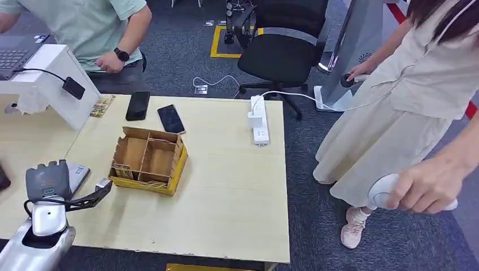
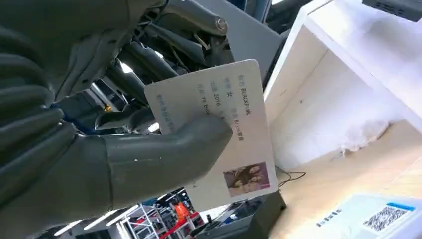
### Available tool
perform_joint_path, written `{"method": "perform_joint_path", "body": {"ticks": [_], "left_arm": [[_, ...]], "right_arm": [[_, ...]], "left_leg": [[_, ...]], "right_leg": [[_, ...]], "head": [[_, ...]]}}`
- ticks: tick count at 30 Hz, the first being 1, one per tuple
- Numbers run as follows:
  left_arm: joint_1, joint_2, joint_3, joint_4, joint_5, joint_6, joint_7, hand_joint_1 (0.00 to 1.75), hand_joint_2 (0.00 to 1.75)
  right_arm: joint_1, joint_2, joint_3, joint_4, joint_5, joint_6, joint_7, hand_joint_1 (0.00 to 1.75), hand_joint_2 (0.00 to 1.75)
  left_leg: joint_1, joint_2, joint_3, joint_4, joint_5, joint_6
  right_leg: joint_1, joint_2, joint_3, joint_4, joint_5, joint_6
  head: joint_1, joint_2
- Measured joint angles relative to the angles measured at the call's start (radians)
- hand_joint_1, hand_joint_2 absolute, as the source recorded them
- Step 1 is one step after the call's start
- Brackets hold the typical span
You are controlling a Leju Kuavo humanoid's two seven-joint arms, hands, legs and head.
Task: Pass the card to the sensor for recognition and then transmit it.
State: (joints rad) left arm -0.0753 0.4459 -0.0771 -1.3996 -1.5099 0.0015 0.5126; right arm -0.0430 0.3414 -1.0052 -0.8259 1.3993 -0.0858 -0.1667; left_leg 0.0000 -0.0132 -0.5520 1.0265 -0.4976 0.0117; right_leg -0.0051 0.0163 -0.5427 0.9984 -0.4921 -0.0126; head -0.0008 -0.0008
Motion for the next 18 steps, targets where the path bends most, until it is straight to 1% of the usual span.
{"method": "perform_joint_path", "body": {"ticks": [5, 10, 12, 18], "left_arm": [[-0.013, -0.014, 0.0, 0.0, 0.0, 0.0, -0.053, 1.75, 1.75], [-0.023, -0.026, 0.0, 0.003, 0.0, -0.007, -0.084, 1.75, 1.75], [-0.031, -0.034, -0.002, 0.011, 0.0, -0.011, -0.087, 1.75, 1.75], [-0.044, -0.049, -0.004, 0.033, 0.0, -0.008, -0.074, 1.75, 1.75]], "right_arm": [[0.0, 0.0, 0.004, -0.002, -0.002, 0.0, 0.003, 0.0, 1.75], [0.0, 0.0, 0.005, -0.003, -0.008, 0.003, 0.003, 0.0, 1.75], [-0.001, 0.0, 0.006, -0.003, -0.008, 0.005, 0.002, 0.0, 1.75], [-0.001, 0.0, 0.006, -0.003, -0.008, 0.006, 0.002, 0.0, 1.75]], "left_leg": [[0.0, 0.0, 0.0, 0.0, 0.0, 0.0], [0.0, 0.0, 0.0, 0.0, 0.0, 0.0], [0.0, 0.0, 0.0, 0.0, 0.0, 0.0], [0.0, 0.0, 0.0, 0.0, 0.0, 0.0]], "right_leg": [[0.0, 0.0, 0.0, 0.0, 0.0, 0.0], [0.0, 0.0, 0.0, 0.0, 0.0, 0.0], [0.0, 0.0, 0.0, 0.0, 0.0, 0.0], [0.0, 0.0, 0.0, 0.0, 0.0, 0.0]], "head": [[0.0, 0.0], [0.0, 0.0], [0.0, 0.0], [0.0, 0.0]]}}
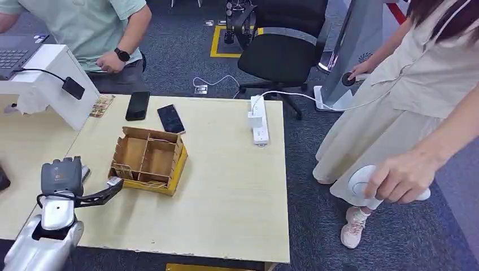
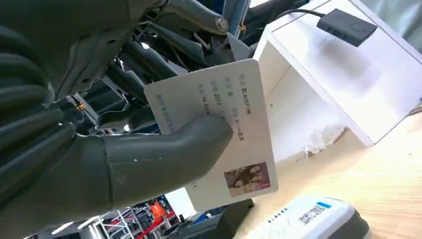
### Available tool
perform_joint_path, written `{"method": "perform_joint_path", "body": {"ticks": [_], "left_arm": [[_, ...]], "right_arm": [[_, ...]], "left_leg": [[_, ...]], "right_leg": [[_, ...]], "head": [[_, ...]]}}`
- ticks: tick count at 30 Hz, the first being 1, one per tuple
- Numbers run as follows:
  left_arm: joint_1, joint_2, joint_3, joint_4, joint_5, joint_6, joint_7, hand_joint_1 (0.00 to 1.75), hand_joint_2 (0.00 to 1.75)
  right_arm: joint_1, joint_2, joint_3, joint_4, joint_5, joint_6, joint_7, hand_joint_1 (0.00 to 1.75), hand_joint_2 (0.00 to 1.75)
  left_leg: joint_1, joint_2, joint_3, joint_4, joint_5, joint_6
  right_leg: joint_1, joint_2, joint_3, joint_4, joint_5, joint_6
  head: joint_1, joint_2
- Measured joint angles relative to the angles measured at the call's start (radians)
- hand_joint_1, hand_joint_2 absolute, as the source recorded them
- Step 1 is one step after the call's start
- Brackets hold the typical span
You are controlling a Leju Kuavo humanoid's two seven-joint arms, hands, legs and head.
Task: Pass the card to the sensor for recognition and then transmit it.
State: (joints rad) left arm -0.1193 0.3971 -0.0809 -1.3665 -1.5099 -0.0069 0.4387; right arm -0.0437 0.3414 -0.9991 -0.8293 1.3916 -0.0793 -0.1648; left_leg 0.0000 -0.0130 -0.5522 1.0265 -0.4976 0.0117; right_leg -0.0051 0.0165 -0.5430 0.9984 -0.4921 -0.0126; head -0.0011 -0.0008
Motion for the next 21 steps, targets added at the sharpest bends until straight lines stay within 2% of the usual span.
{"method": "perform_joint_path", "body": {"ticks": [3, 7, 10, 21], "left_arm": [[-0.006, -0.003, -0.002, 0.008, 0.0, 0.003, 0.01, 1.75, 1.75], [-0.014, -0.002, -0.013, 0.019, 0.0, 0.019, 0.061, 1.75, 1.75], [-0.02, 0.0, -0.023, 0.022, 0.0, 0.029, 0.074, 1.75, 1.75], [-0.027, 0.002, -0.027, 0.027, 0.0, 0.041, 0.074, 1.75, 1.75]], "right_arm": [[0.0, 0.0, 0.0, 0.0, 0.001, 0.003, 0.0, 0.0, 1.75], [0.0, 0.0, 0.0, 0.0, 0.003, 0.005, -0.002, 0.0, 1.75], [0.0, 0.0, 0.002, 0.0, 0.006, 0.007, -0.002, 0.0, 1.75], [0.002, 0.0, 0.002, -0.003, 0.006, 0.007, -0.002, 0.0, 1.75]], "left_leg": [[0.0, 0.0, 0.0, 0.0, 0.0, 0.0], [0.0, 0.0, 0.0, 0.0, 0.0, 0.0], [0.0, 0.0, 0.0, 0.0, 0.0, 0.0], [0.0, 0.0, 0.0, 0.0, 0.0, 0.0]], "right_leg": [[0.0, 0.0, 0.0, 0.0, 0.0, 0.0], [0.0, 0.0, 0.0, 0.0, 0.0, 0.0], [0.0, 0.0, 0.0, 0.0, 0.0, 0.0], [0.0, 0.0, 0.0, 0.0, 0.0, 0.0]], "head": [[0.0, 0.0], [0.0, 0.0], [0.0, 0.0], [0.0, 0.0]]}}
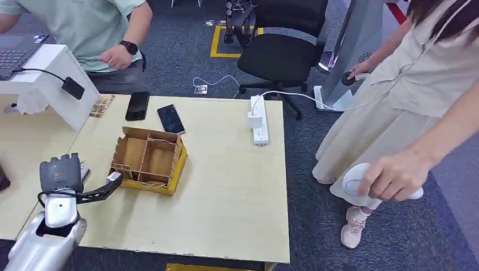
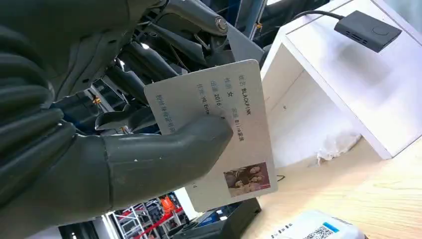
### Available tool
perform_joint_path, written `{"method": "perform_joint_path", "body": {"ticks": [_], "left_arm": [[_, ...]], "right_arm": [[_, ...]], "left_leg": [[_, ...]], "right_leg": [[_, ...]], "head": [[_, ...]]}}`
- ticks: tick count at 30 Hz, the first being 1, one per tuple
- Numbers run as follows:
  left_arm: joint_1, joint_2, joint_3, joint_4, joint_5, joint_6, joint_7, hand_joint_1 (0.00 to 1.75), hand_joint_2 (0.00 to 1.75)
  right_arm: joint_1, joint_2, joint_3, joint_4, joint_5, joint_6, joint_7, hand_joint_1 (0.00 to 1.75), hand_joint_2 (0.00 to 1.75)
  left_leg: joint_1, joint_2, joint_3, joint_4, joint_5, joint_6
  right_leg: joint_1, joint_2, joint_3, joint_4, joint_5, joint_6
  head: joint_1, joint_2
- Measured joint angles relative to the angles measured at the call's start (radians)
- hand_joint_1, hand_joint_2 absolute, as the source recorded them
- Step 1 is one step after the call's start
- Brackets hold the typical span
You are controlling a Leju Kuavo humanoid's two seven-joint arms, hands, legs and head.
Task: Pass the card to the sensor for recognition and then transmit it.
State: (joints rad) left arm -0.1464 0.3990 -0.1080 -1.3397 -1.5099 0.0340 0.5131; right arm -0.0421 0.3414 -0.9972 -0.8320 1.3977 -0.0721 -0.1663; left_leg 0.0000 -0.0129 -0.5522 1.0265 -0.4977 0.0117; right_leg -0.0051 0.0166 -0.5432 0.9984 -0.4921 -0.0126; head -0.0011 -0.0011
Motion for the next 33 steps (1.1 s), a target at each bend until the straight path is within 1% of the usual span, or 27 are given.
{"method": "perform_joint_path", "body": {"ticks": [14, 25, 29, 33], "left_arm": [[-0.018, 0.002, -0.018, 0.012, 0.0, 0.002, 0.001, 1.75, 1.75], [0.0, 0.041, -0.019, 0.016, 0.0, 0.007, 0.001, 1.75, 1.75], [0.021, 0.058, -0.019, 0.015, 0.0, 0.003, 0.019, 1.75, 1.75], [0.032, 0.068, -0.019, 0.014, 0.0, -0.002, 0.02, 1.75, 1.75]], "right_arm": [[0.0, 0.0, 0.005, -0.003, -0.008, -0.002, 0.0, 0.0, 1.75], [0.014, 0.0, 0.005, -0.029, -0.015, -0.007, 0.002, 0.0, 1.75], [0.015, 0.0, 0.006, -0.034, -0.015, -0.008, 0.002, 0.0, 1.75], [0.015, 0.0, 0.006, -0.037, -0.015, -0.008, 0.002, 0.0, 1.75]], "left_leg": [[0.0, 0.0, 0.0, 0.0, 0.0, 0.0], [0.0, 0.0, 0.0, 0.0, 0.0, 0.0], [0.0, 0.0, 0.0, 0.0, 0.0, 0.0], [0.0, 0.0, 0.0, 0.0, 0.0, 0.0]], "right_leg": [[0.0, 0.0, 0.0, 0.0, 0.0, 0.0], [0.0, 0.0, 0.0, 0.0, 0.0, 0.0], [0.0, 0.0, 0.0, 0.0, 0.0, 0.0], [0.0, 0.0, 0.0, 0.0, 0.0, 0.0]], "head": [[0.0, 0.0], [0.0, 0.0], [0.0, 0.0], [0.0, 0.0]]}}
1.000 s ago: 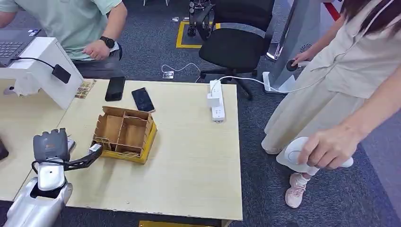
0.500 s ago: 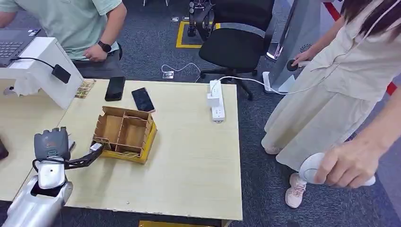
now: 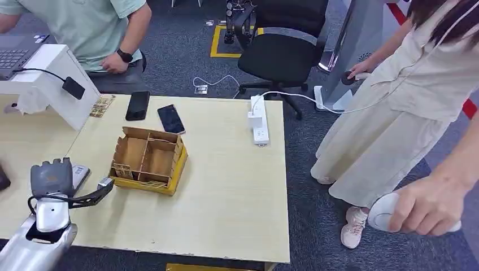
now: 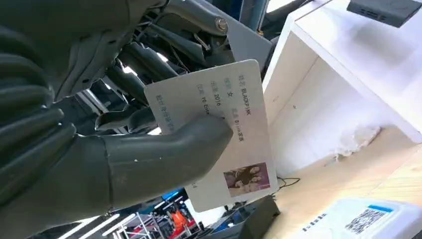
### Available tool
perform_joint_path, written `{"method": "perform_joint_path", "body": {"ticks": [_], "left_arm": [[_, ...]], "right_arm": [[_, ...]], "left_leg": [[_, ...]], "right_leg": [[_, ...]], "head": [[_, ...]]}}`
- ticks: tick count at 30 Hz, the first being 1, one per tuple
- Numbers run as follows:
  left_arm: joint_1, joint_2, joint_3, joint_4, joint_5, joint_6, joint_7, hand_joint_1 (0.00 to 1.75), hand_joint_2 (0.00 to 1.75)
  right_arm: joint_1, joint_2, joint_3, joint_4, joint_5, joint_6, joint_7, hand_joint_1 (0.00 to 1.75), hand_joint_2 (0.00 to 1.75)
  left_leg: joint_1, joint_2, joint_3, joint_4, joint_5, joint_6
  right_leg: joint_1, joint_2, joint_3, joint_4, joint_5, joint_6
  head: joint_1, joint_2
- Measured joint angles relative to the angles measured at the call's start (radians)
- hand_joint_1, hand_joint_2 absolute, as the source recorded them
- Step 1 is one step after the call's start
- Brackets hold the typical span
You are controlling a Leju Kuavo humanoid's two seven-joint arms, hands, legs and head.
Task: Pass the card to the sensor for recognition and then transmit it.
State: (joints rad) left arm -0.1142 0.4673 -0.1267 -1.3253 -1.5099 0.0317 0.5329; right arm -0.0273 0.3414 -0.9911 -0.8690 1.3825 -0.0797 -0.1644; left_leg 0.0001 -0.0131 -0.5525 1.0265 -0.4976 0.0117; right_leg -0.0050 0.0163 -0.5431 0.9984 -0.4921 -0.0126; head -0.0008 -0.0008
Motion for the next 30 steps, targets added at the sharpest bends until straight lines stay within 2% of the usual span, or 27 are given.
{"method": "perform_joint_path", "body": {"ticks": [15, 30], "left_arm": [[0.01, 0.007, 0.0, -0.007, 0.0, 0.004, 0.017, 1.75, 1.75], [-0.019, -0.045, -0.007, -0.003, 0.0, 0.032, -0.002, 1.75, 1.75]], "right_arm": [[0.001, 0.0, 0.004, -0.006, -0.002, 0.0, 0.0, 0.0, 1.75], [0.0, 0.0, 0.023, -0.007, -0.012, 0.002, 0.0, 0.0, 1.75]], "left_leg": [[0.0, 0.0, 0.0, 0.0, 0.0, 0.0], [0.0, 0.0, 0.0, 0.0, 0.0, 0.0]], "right_leg": [[0.0, 0.0, 0.0, 0.0, 0.0, 0.0], [0.0, 0.0, -0.001, 0.0, 0.0, 0.0]], "head": [[0.0, 0.0], [0.0, 0.0]]}}
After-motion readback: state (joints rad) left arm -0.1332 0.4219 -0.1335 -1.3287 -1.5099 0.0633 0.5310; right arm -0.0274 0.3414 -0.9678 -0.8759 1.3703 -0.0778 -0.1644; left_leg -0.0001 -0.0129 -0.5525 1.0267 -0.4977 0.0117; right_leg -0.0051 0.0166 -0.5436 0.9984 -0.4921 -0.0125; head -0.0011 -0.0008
